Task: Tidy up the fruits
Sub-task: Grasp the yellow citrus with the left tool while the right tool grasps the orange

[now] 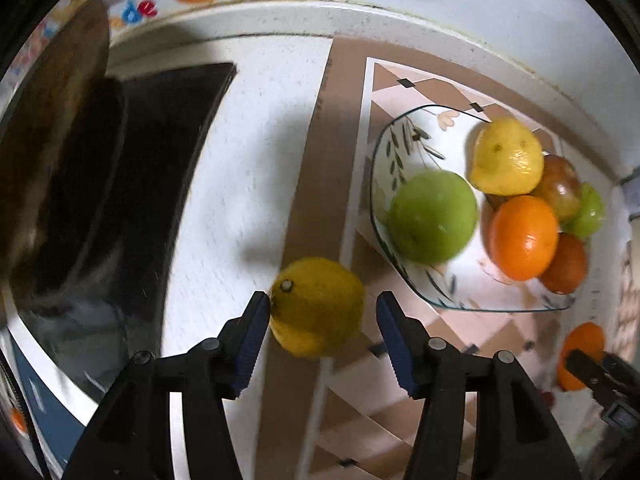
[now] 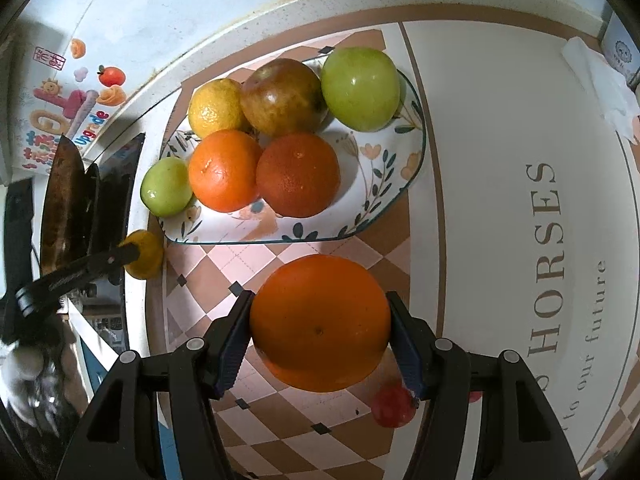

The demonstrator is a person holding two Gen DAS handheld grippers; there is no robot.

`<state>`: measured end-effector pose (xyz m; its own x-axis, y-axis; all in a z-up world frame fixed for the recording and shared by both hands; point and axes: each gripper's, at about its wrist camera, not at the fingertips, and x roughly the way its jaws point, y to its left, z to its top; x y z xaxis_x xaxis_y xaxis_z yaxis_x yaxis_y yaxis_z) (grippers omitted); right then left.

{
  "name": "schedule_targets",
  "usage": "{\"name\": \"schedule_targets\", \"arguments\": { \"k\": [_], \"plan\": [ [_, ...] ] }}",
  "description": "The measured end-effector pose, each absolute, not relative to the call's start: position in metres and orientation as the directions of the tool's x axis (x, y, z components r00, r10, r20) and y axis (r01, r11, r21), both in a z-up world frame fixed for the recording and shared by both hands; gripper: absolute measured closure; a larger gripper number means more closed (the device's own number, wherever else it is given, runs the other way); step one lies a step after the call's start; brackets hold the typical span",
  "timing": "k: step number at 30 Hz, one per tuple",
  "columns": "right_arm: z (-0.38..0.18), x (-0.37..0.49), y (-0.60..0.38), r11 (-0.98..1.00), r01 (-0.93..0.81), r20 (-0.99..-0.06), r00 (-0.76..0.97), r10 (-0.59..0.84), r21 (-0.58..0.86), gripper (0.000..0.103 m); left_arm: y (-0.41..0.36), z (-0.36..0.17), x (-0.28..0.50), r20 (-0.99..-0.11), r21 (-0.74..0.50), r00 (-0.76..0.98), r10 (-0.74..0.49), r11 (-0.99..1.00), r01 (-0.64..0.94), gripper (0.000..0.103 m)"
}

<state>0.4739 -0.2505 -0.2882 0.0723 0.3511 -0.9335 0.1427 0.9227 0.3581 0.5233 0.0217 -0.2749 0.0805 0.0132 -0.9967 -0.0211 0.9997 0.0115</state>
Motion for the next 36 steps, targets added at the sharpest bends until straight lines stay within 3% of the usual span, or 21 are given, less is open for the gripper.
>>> {"name": "schedule_targets", "arguments": {
  "k": [15,22,28,32,36],
  "plan": [
    [-0.283,0.481,-0.239,0.928,0.124,-0.936,0.083,0.342,0.35,0.037,0.035,-0.294,0.56,-0.997,-0.01,0.07,-0.014,0.998,0.059,0.049],
    [-0.279,0.482,-0.24,0.925,0.131,-0.933,0.091,0.348,0.357,0.037,0.051,-0.31,0.578,-0.994,-0.111,0.004,-0.111,0.994,-0.009,0.047],
    [-0.28,0.48,-0.243,0.922,0.142,-0.933,0.088,0.35,0.359,0.037,0.055,-0.312,0.58,-0.993,-0.117,-0.006,-0.117,0.993,0.002,0.049],
    [-0.28,0.48,-0.244,0.921,0.147,-0.932,0.092,0.351,0.361,0.037,0.061,-0.304,0.573,-0.993,-0.117,0.032,-0.116,0.992,-0.037,0.05],
    [-0.278,0.481,-0.252,0.916,0.164,-0.93,0.104,0.352,0.366,0.037,0.067,-0.285,0.57,-0.978,-0.207,0.058,-0.203,0.975,-0.084,0.05]
  ]
}}
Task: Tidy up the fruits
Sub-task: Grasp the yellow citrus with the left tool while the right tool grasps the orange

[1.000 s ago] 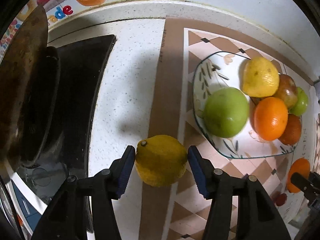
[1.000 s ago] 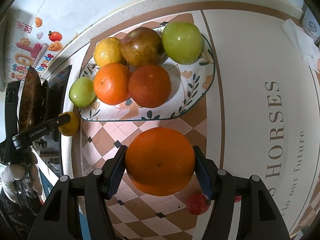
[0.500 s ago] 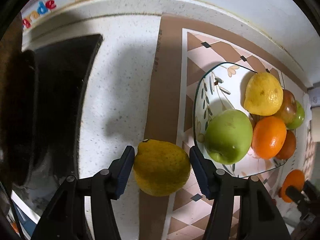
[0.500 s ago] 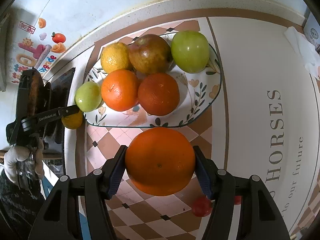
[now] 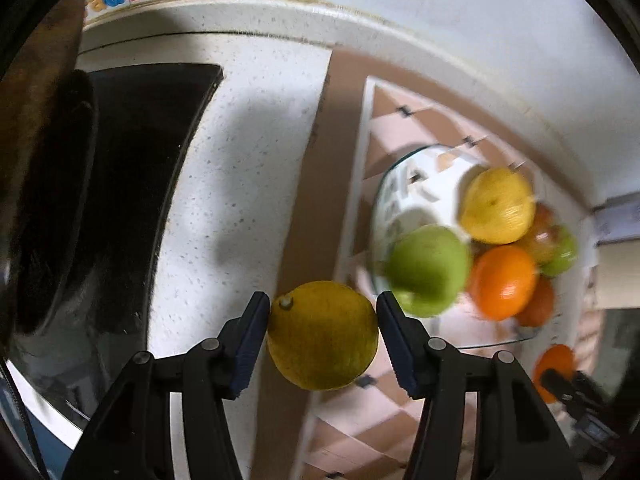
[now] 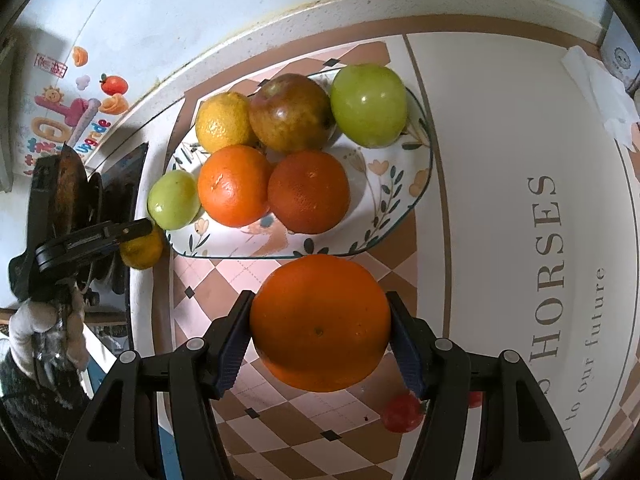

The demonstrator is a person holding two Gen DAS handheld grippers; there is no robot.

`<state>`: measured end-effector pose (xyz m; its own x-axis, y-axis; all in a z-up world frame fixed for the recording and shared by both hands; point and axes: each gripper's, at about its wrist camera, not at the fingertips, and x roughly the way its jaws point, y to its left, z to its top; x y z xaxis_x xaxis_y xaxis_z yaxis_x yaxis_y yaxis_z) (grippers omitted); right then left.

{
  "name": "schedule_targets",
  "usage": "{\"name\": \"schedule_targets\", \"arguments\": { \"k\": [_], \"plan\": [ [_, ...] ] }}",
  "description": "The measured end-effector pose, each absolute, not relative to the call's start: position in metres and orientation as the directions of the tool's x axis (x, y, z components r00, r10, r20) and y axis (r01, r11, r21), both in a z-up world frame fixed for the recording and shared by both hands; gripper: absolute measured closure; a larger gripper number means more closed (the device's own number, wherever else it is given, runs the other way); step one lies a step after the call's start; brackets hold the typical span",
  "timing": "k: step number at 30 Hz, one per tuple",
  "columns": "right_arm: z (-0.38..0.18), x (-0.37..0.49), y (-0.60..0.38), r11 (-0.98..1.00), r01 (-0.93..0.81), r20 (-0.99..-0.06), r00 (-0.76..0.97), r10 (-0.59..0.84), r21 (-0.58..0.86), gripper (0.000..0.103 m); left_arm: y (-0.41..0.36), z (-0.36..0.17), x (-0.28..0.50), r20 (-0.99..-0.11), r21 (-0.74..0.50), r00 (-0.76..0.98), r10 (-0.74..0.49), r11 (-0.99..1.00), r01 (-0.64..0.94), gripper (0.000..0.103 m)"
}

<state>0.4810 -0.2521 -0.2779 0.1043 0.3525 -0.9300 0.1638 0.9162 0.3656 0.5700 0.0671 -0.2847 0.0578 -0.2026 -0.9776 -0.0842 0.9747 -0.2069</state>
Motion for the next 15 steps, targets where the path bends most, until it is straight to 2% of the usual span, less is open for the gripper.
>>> {"name": "schedule_targets", "arguments": {
  "k": [2,5,9,15],
  "plan": [
    [-0.278,0.483,-0.258,0.913,0.176,-0.929,0.11,0.352,0.367,0.037,0.064,-0.277,0.572,-0.975,-0.216,0.062,-0.212,0.973,-0.078,0.051],
    [-0.279,0.487,-0.267,0.909,0.199,-0.929,0.116,0.351,0.368,0.037,0.051,-0.281,0.574,-0.99,-0.132,0.057,-0.132,0.991,-0.003,0.057],
    [-0.277,0.49,-0.27,0.91,0.2,-0.931,0.126,0.344,0.363,0.037,0.04,-0.29,0.569,-0.995,-0.096,0.033,-0.097,0.995,0.018,0.057],
    [-0.276,0.489,-0.27,0.907,0.203,-0.928,0.129,0.349,0.37,0.037,0.041,-0.306,0.569,-0.997,-0.069,-0.021,-0.068,0.996,0.049,0.051]
  ]
}}
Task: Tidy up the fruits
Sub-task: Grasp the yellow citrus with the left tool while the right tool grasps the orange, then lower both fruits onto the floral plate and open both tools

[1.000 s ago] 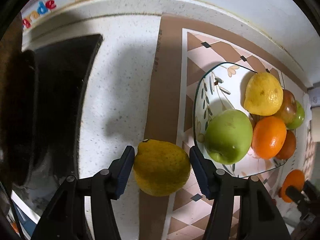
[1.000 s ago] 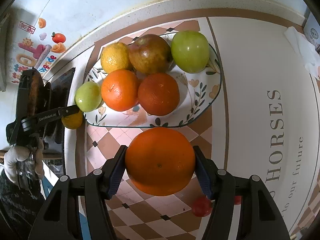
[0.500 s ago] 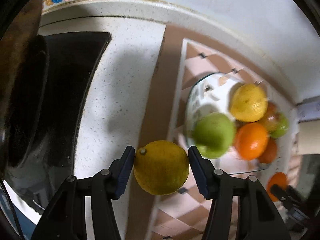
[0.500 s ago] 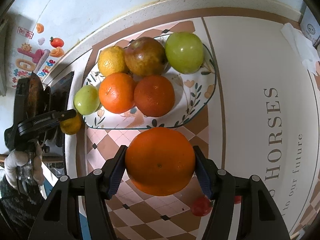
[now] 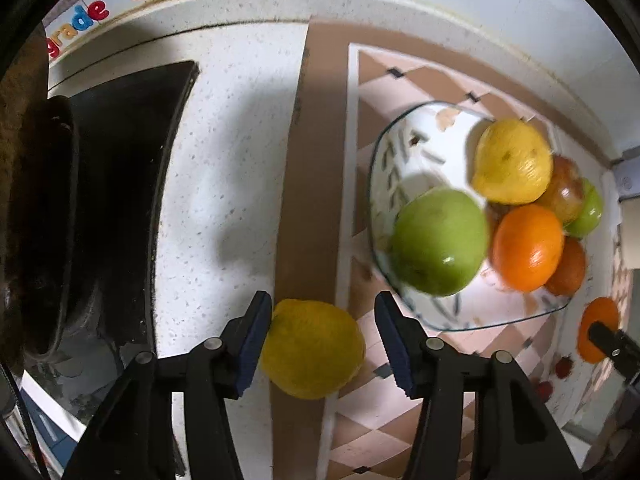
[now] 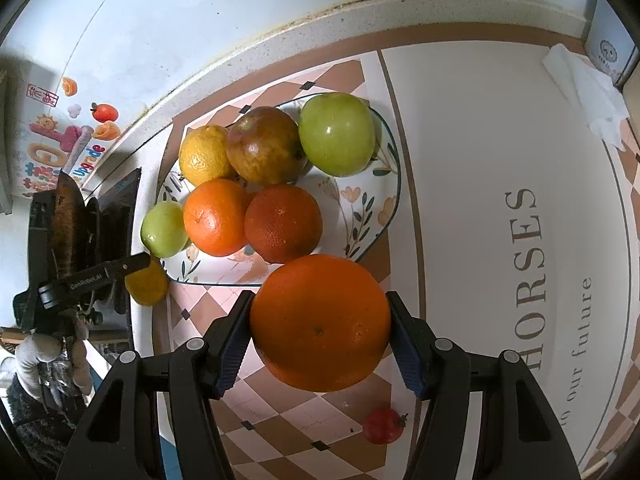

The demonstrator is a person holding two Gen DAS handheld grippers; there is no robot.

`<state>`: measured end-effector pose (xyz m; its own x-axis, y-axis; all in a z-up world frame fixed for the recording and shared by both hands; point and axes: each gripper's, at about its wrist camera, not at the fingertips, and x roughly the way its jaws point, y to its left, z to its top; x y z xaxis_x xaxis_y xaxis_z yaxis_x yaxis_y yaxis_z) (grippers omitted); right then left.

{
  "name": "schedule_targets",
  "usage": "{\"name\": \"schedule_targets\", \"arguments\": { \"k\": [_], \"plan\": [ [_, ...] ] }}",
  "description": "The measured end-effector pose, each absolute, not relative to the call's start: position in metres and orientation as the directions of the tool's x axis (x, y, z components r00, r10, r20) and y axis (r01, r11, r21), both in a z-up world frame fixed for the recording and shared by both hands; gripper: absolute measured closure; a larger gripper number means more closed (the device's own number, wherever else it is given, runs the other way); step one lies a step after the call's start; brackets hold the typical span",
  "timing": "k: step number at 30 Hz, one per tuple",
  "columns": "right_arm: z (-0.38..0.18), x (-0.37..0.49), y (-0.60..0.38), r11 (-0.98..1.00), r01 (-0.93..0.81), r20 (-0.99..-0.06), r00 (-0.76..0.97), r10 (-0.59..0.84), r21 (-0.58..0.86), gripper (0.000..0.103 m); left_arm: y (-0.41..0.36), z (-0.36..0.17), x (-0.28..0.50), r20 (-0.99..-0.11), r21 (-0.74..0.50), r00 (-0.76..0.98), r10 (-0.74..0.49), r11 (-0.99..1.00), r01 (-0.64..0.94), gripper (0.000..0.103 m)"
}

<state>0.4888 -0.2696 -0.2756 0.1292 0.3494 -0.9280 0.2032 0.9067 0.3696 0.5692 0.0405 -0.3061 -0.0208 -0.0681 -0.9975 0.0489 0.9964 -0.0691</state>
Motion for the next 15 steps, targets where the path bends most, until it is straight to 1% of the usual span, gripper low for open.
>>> {"name": "schedule_targets", "arguments": {
  "k": [3,6,10,15],
  "plan": [
    [-0.276,0.487,-0.268,0.906,0.202,-0.928,0.127,0.352,0.371,0.037,0.047,-0.308,0.567,-0.997,-0.076,-0.035,-0.074,0.997,0.033,0.051],
    [-0.276,0.486,-0.267,0.906,0.203,-0.927,0.125,0.353,0.372,0.037,0.064,-0.309,0.563,-0.987,-0.152,-0.05,-0.154,0.988,-0.033,0.045],
    [-0.277,0.485,-0.266,0.905,0.204,-0.927,0.124,0.355,0.374,0.037,0.084,-0.311,0.557,-0.969,-0.23,-0.069,-0.237,0.968,-0.097,0.044],
    [-0.28,0.484,-0.264,0.903,0.208,-0.926,0.118,0.359,0.376,0.037,0.083,-0.322,0.556,-0.978,-0.188,-0.075,-0.195,0.978,-0.085,0.044]
  ]
}}
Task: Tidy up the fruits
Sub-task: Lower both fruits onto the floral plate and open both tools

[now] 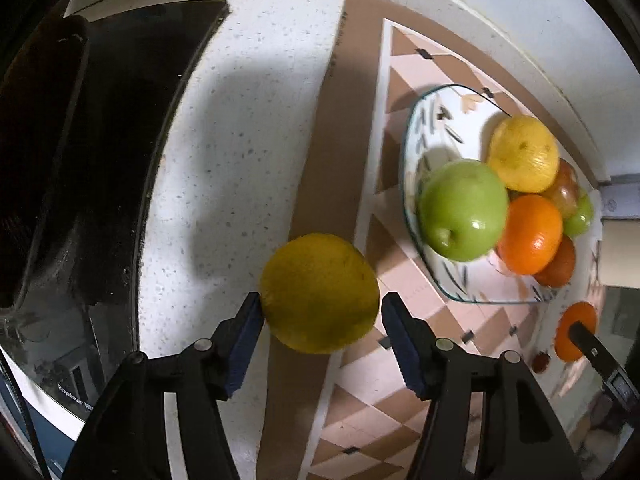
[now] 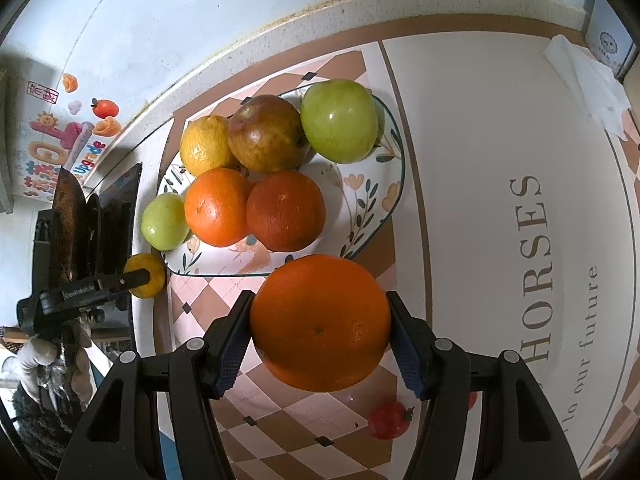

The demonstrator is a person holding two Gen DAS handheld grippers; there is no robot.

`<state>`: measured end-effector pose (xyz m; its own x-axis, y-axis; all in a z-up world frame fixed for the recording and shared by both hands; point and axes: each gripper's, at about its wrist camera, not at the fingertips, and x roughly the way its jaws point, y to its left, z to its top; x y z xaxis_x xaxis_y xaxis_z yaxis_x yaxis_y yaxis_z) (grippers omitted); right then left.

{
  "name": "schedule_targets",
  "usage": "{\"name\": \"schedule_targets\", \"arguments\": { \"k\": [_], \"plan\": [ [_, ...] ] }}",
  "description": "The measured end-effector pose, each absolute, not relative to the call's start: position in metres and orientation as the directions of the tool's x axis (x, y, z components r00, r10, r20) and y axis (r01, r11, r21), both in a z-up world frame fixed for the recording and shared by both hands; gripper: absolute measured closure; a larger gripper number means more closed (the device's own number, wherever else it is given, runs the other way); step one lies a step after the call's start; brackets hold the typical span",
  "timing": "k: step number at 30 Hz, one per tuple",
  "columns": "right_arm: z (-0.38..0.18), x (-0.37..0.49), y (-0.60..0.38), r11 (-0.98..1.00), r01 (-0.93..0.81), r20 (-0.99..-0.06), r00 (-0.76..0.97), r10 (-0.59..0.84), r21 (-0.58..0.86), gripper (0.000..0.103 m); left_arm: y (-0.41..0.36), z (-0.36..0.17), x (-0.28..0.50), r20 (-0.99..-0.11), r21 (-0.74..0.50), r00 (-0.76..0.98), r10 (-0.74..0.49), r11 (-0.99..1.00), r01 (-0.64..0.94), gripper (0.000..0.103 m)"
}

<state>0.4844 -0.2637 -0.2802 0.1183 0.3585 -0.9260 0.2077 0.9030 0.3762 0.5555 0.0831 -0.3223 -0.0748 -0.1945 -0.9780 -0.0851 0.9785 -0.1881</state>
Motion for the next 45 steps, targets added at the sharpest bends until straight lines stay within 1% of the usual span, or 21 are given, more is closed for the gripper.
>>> {"name": "schedule_targets", "arguments": {
  "k": [1,2,8,12,16,20,24,30,34,37,39,40,41,42,43,44,45],
  "plan": [
    [-0.281,0.484,-0.262,0.904,0.205,-0.926,0.117,0.358,0.376,0.037,0.084,-0.325,0.556,-0.979,-0.188,-0.063,-0.194,0.978,-0.089,0.045],
    [-0.28,0.484,-0.261,0.904,0.202,-0.926,0.116,0.358,0.375,0.037,0.086,-0.325,0.556,-0.979,-0.192,-0.045,-0.197,0.977,-0.093,0.048],
    [-0.277,0.482,-0.26,0.906,0.198,-0.927,0.126,0.354,0.373,0.037,0.083,-0.314,0.54,-0.983,-0.182,-0.014,-0.183,0.981,-0.072,0.048],
    [-0.272,0.482,-0.276,0.895,0.239,-0.924,0.168,0.345,0.377,0.037,0.066,-0.294,0.537,-0.962,-0.274,0.025,-0.273,0.955,-0.114,0.048],
    [-0.271,0.493,-0.294,0.876,0.288,-0.917,0.216,0.335,0.388,0.037,0.053,-0.256,0.559,-0.936,-0.348,0.1,-0.337,0.93,-0.118,0.048],
    [-0.274,0.515,-0.299,0.878,0.303,-0.92,0.247,0.304,0.371,0.037,0.021,-0.241,0.604,-0.948,-0.298,0.137,-0.287,0.953,-0.062,0.048],
    [-0.286,0.534,-0.294,0.899,0.298,-0.937,0.238,0.257,0.322,0.037,-0.005,-0.257,0.635,-0.968,-0.235,0.097,-0.232,0.972,-0.02,0.048],
    [-0.298,0.543,-0.291,0.913,0.291,-0.949,0.217,0.227,0.285,0.037,-0.019,-0.284,0.645,-0.988,-0.15,0.022,-0.151,0.988,0.043,0.048],
    [-0.299,0.546,-0.293,0.907,0.297,-0.946,0.214,0.243,0.3,0.036,-0.026,-0.298,0.648,-0.991,-0.132,-0.034,-0.13,0.99,0.051,0.048],
    [-0.295,0.549,-0.293,0.907,0.289,-0.944,0.215,0.252,0.308,0.022,-0.025,-0.3,0.646,-0.99,-0.134,-0.035,-0.133,0.991,0.029,0.047],
    [-0.292,0.55,-0.292,0.911,0.281,-0.946,0.212,0.247,0.301,0.022,-0.022,-0.295,0.642,-0.99,-0.14,-0.014,-0.14,0.99,0.023,0.044],
    [-0.29,0.55,-0.292,0.915,0.279,-0.948,0.209,0.24,0.293,0.021,-0.022,-0.292,0.64,-0.991,-0.131,0.002,-0.131,0.991,0.027,0.034],
    [-0.288,0.551,-0.292,0.919,0.274,-0.951,0.203,0.231,0.282,0.02,-0.021,-0.287,0.637,-0.992,-0.125,0.016,-0.125,0.992,0.03,0.019],
    [-0.287,0.55,-0.291,0.922,0.271,-0.953,0.201,0.226,0.276,0.019,-0.019,-0.28,0.633,-0.992,-0.12,0.037,-0.121,0.992,0.034,0.014],
    [-0.283,0.549,-0.29,0.927,0.266,-0.956,0.2,0.217,0.266,0.012,-0.019,-0.276,0.629,-0.992,-0.109,0.055,-0.111,0.993,0.038,0.01],
    [-0.279,0.547,-0.288,0.932,0.258,-0.957,0.202,0.207,0.256,0.008,-0.019,-0.27,0.625,-0.993,-0.095,0.07,-0.098,0.995,0.041,0.009],
    [-0.276,0.545,-0.286,0.937,0.251,-0.96,0.202,0.196,0.244,0.008,-0.018,-0.263,0.618,-0.992,-0.08,0.092,-0.083,0.996,0.044,0.009]
  ]
}}
